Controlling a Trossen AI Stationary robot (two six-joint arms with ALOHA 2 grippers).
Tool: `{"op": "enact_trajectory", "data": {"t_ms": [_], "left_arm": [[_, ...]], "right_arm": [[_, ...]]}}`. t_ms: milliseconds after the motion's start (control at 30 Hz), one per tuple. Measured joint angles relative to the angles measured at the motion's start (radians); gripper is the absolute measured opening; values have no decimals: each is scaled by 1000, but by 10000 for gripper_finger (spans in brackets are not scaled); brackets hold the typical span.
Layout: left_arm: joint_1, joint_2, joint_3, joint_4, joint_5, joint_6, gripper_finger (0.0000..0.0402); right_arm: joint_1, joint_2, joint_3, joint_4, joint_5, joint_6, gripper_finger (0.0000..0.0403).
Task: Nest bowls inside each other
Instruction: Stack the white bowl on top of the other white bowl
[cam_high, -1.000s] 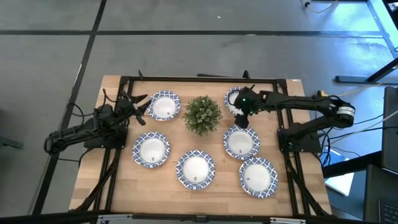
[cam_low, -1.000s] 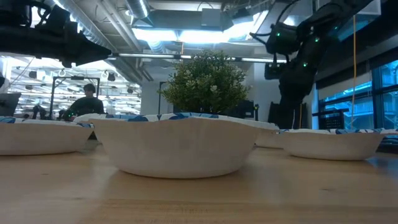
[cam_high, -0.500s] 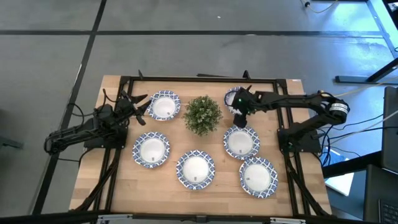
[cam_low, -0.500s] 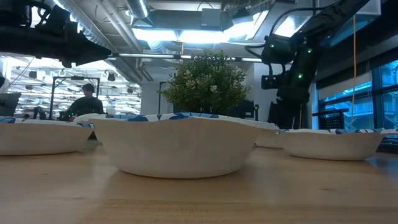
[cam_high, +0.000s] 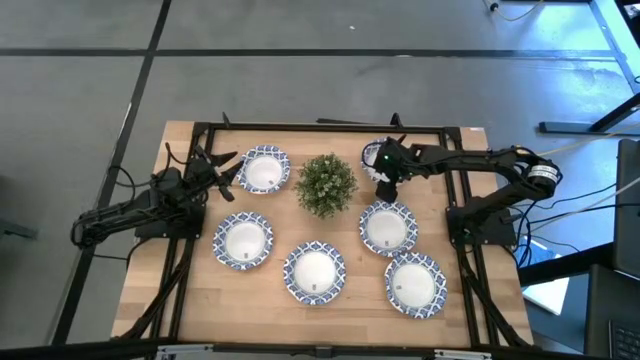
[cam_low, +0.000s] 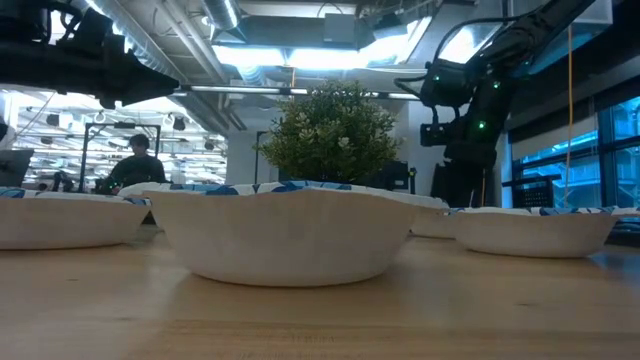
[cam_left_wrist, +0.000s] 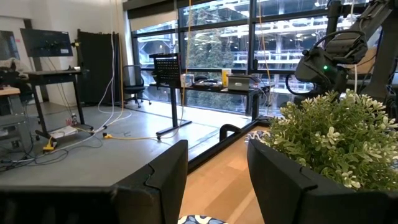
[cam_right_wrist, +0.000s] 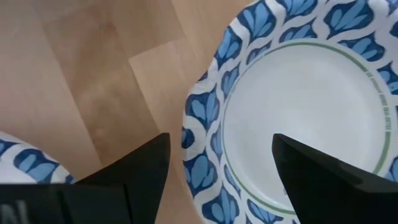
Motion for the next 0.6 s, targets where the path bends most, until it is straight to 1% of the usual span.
{"op": "enact_trajectory", "data": {"t_ms": [367, 467, 600], "left_arm": [[0, 0, 0, 0, 0, 0, 161], [0, 0, 0, 0, 0, 0, 161], [0, 0, 0, 0, 0, 0, 161]], "right_arm": [[0, 47, 0, 15, -6, -3, 277], [0, 47, 0, 31, -6, -3, 259], [-2, 47, 0, 30, -6, -4, 212]]}}
